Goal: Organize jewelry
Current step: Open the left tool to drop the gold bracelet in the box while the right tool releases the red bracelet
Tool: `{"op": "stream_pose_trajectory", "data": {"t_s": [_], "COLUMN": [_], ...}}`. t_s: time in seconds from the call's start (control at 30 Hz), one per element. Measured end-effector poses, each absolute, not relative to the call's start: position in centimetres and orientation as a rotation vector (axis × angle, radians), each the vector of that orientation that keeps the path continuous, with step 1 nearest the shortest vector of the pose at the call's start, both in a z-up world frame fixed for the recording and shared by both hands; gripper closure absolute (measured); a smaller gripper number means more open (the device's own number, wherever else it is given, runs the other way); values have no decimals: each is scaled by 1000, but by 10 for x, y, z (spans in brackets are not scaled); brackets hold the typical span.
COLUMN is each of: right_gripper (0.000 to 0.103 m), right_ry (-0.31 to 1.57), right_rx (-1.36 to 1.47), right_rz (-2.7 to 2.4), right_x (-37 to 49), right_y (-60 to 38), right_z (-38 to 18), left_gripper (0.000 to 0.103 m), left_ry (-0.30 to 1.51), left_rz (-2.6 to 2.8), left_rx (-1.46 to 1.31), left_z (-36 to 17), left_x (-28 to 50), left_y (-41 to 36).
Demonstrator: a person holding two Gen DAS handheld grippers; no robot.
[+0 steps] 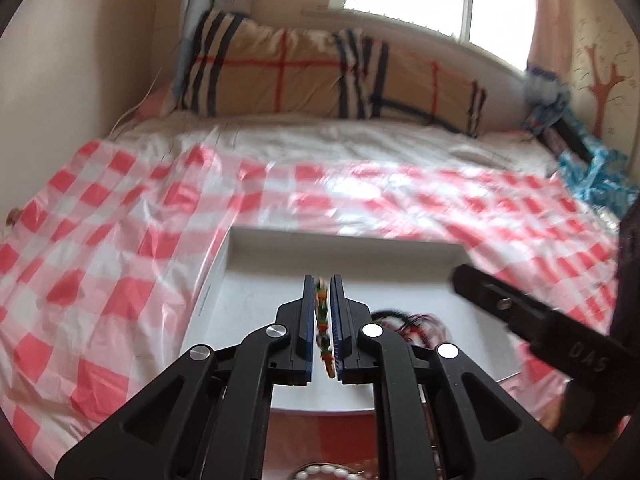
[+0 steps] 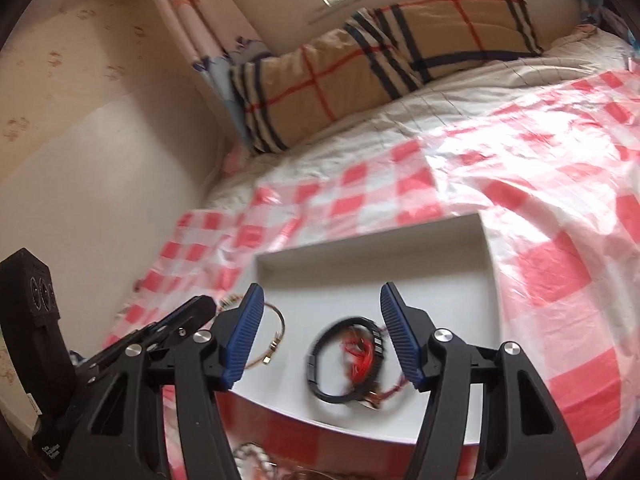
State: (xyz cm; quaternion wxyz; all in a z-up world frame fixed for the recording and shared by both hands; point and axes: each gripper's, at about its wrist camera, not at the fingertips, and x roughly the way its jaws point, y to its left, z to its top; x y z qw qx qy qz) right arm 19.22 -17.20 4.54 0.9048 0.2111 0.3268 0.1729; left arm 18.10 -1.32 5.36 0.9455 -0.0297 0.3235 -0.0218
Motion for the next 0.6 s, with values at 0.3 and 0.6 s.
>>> {"op": "stream_pose_trajectory", "data": {"t_s": [0.3, 0.6], "right_gripper": [40, 37], "right_ry": [697, 734], "right_rx": [429, 419], "right_rz": [322, 321], "right_x": [188, 190], "right_y": [-182, -178], "right_z": [41, 34], "left_gripper": [48, 26], "left_ry": [658, 662], "left_rz": [51, 74], "left_rx": [-11, 51], "left_z": [48, 42], "left_x": [175, 171], "left_y": [-7, -18]}}
